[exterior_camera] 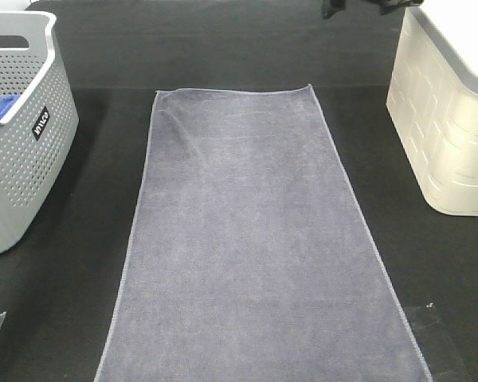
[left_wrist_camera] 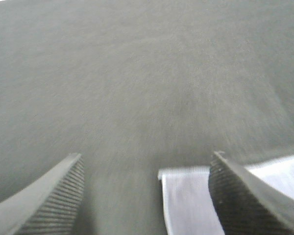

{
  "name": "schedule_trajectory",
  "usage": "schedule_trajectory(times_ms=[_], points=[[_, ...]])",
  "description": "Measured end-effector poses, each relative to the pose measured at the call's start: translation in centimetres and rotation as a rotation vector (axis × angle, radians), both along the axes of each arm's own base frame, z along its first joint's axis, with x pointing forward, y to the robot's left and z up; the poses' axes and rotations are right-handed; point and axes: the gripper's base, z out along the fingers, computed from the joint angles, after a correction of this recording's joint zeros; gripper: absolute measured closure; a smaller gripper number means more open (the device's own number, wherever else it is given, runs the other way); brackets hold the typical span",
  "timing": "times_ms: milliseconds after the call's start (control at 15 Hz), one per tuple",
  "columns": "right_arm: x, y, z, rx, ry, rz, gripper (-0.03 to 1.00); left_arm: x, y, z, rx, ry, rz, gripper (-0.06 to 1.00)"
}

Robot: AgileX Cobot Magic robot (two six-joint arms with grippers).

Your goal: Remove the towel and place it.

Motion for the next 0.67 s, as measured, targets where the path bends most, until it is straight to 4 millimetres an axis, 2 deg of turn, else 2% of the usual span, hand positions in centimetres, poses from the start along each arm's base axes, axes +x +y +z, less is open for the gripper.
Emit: schedule_trajectory(times_ms=[333, 467, 667], points=[[-5.1, -1.1, 5.2, -0.039, 0.184, 0.0, 0.09, -5.0, 1.4, 4.9, 0.042, 0.216, 0.022, 0.26], [-6.8, -1.4, 6.4, -0.055, 0.263, 0.0, 0.09, -6.1, 1.7, 6.3, 0.055, 0.227, 0.005, 0.26], [-7.8, -1.6, 7.6, -0.058, 0.274, 0.0, 0.09, -8.5, 2.1, 9.1, 0.028, 0.198, -0.032, 0.26]])
